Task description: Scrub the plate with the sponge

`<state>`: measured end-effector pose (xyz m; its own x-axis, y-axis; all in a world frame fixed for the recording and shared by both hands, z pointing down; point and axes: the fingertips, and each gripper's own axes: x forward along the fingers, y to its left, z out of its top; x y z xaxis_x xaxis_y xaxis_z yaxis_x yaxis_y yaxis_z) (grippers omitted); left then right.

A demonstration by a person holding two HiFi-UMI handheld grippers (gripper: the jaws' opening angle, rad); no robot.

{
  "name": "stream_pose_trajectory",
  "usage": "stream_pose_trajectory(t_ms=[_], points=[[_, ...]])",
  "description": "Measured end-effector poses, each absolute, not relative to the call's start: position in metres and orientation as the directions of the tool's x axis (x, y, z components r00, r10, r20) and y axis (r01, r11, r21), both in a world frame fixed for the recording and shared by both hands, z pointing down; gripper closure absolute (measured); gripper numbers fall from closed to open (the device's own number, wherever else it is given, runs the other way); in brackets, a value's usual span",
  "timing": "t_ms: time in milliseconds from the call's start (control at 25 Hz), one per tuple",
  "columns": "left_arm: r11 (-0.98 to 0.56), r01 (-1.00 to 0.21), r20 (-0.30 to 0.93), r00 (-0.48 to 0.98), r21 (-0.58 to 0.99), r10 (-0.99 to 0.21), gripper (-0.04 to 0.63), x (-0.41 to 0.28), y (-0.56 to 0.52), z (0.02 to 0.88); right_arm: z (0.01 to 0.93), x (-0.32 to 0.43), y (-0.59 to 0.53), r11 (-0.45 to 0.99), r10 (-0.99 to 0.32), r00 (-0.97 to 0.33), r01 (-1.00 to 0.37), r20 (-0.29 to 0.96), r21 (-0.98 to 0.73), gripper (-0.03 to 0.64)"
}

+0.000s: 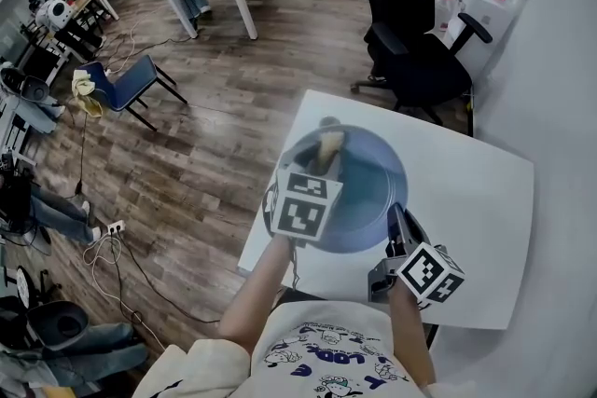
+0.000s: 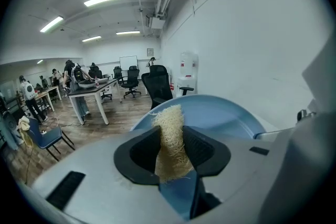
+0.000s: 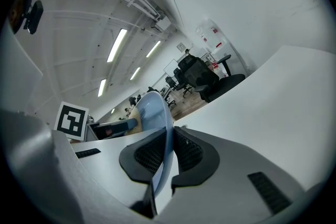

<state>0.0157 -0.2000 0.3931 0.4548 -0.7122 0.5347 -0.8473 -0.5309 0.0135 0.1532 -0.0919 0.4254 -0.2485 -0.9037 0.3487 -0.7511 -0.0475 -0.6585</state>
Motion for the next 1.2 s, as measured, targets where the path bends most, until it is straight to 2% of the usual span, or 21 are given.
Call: stream_pose_trajectory(t_ms=[800,1200], points=[[-0.590,-0.807,0.626,0.447,-0.026,-0.639,0.456,0.010,-0.183,0.411,0.409,0.194,-0.096,-0.101,-0.939,-0.149,-0.742,0.310,-0.663,0.581],[-0.619,-0.785,0.643,0.481,0.015,-0.596,0.456,0.004,-0.163,0.417,0.406,0.191,-0.096,-0.113,-0.944,-0.133,-0.730,0.302,-0.675,0.580]])
